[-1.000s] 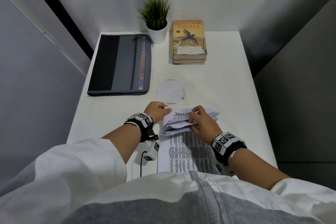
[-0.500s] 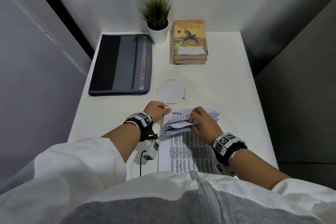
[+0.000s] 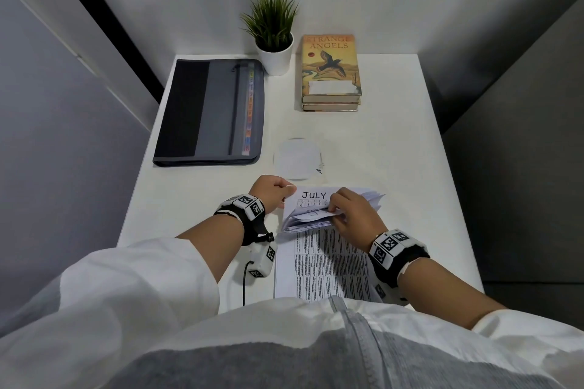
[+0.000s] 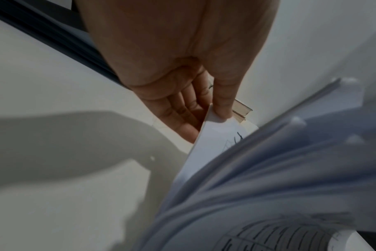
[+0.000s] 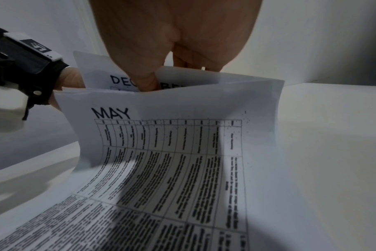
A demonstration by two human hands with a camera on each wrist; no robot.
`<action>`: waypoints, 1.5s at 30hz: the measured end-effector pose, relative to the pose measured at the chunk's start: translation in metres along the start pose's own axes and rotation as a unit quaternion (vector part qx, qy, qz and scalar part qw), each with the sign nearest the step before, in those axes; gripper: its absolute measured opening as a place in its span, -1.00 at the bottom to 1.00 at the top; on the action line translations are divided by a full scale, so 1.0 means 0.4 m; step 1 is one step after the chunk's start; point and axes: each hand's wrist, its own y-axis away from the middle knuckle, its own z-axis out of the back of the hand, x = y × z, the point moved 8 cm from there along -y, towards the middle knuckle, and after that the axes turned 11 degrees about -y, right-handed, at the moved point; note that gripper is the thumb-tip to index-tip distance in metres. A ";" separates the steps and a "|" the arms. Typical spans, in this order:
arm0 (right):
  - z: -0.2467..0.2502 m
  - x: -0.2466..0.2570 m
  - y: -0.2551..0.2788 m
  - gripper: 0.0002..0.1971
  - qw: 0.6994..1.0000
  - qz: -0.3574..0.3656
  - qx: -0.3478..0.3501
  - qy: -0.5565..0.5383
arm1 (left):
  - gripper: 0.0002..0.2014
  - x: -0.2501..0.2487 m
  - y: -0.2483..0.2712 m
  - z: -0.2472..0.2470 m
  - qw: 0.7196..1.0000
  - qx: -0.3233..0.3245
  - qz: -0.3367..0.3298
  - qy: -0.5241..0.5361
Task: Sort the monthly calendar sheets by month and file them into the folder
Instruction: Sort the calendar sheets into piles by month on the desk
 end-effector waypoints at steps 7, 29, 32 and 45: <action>-0.002 -0.001 -0.004 -0.84 1.000 0.001 0.007 -0.005 | -0.87 -0.002 0.001 -0.013 1.000 0.018 -0.013 0.003; -0.003 -0.001 -0.009 -0.87 1.000 -0.009 0.013 0.007 | -0.89 0.000 0.003 -0.012 0.999 0.017 -0.011 0.031; 0.000 0.000 -0.006 -0.86 1.000 -0.009 0.011 0.006 | -0.92 0.007 0.000 -0.004 1.000 0.005 -0.002 0.026; 0.007 0.011 -0.010 -0.85 1.000 0.005 0.021 0.008 | -0.96 -0.011 -0.005 0.004 0.999 -0.019 -0.037 -0.021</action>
